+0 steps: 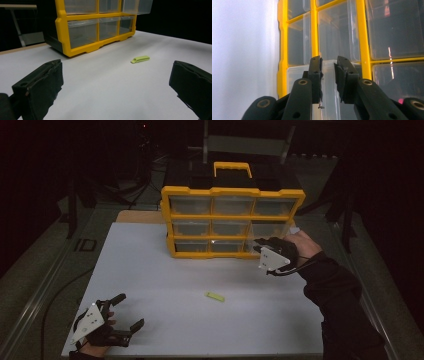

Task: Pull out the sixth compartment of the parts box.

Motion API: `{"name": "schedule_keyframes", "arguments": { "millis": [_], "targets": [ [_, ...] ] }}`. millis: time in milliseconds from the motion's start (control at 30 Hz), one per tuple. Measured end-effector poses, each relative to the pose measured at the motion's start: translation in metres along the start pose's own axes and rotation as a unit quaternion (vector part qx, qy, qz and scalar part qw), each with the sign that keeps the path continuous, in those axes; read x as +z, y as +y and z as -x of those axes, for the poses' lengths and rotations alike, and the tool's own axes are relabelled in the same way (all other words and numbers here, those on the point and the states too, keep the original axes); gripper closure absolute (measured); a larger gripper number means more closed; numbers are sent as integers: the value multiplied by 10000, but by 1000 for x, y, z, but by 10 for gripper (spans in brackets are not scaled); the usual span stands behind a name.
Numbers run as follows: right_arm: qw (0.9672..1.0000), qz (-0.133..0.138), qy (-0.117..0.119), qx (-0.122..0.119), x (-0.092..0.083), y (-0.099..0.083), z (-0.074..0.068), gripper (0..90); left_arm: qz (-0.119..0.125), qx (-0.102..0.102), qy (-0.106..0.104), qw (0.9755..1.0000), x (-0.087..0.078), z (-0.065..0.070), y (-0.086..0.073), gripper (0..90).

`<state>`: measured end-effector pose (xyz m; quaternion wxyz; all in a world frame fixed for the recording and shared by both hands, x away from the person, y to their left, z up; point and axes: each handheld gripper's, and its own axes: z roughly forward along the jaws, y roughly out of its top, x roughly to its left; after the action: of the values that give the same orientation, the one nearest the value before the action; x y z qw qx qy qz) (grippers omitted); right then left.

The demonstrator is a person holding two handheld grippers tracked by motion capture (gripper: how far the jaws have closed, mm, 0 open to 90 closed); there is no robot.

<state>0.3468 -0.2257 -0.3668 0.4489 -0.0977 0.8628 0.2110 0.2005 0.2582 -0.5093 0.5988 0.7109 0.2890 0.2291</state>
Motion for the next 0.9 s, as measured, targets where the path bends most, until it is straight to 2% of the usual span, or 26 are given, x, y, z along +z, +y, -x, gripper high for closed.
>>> {"name": "schedule_keyframes", "arguments": {
  "millis": [167,467,900],
  "targets": [
    [10000,-49,-33,-30,0,1,-2,748,-12,12,-2,10000,0,0,0,0],
    [10000,47,-35,-4,-1,0,-3,748,-15,21,-11,10000,0,0,0,0],
    [9999,82,-34,-105,-2,-2,-4,744,-10,23,-16,10000,0,1,0,0]
  ]
}}
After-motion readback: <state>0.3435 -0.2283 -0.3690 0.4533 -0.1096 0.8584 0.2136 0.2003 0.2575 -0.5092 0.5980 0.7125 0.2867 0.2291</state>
